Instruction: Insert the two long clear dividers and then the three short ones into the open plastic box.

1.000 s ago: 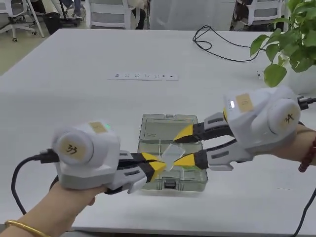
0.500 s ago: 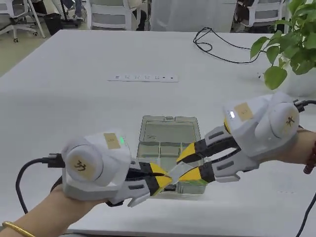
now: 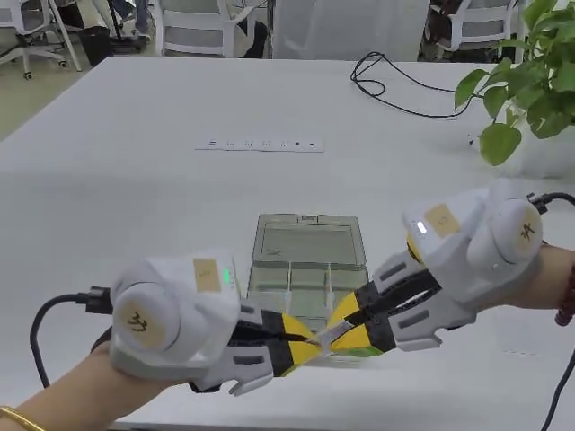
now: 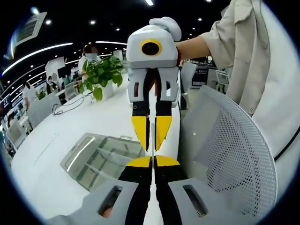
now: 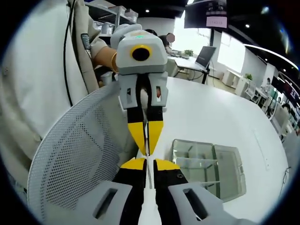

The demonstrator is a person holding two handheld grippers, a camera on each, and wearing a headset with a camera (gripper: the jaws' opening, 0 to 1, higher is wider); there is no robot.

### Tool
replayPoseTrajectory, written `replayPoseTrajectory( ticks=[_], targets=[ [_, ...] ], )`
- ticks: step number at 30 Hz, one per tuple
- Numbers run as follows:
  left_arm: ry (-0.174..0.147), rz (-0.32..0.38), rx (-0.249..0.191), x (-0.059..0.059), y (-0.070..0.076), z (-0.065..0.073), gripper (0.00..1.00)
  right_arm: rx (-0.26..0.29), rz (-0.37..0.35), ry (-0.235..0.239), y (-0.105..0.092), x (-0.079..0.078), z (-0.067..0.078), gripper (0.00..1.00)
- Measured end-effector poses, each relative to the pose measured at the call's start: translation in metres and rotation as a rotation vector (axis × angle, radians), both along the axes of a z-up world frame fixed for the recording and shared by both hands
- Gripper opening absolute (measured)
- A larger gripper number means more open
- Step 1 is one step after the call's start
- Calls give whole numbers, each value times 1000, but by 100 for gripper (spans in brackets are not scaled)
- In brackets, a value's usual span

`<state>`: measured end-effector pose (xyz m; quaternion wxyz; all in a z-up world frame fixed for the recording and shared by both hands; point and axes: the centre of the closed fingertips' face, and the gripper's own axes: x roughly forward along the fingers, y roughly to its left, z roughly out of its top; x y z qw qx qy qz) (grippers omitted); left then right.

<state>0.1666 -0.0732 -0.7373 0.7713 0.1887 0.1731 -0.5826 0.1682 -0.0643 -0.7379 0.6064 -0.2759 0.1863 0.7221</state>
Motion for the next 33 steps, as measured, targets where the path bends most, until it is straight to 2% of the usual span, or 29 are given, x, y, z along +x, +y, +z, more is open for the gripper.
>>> replayPoseTrajectory(
  ticks=[3, 10, 13, 22, 24, 27, 33],
  targets=[
    [4, -5, -8, -1, 1, 0, 0, 5, 11, 18, 0, -5, 0, 4],
    [8, -3, -21, -3, 1, 1, 0, 3, 24, -11, 1, -7, 2, 3],
    [8, 10, -30, -2, 3, 2, 0, 1, 26, -30, 2, -6, 2, 2],
    [8, 70, -67, 4, 8, 4, 0, 8, -7, -41, 3, 0, 6, 2],
    [23, 91, -77, 5, 11, 4, 4, 11, -23, -45, 4, 3, 6, 2],
    [20, 109, -88, 6, 13, 4, 8, 17, -47, -46, 3, 7, 8, 2],
    [34, 159, -112, 12, 21, 2, 16, 17, -107, -59, 1, 20, 10, 2]
  ],
)
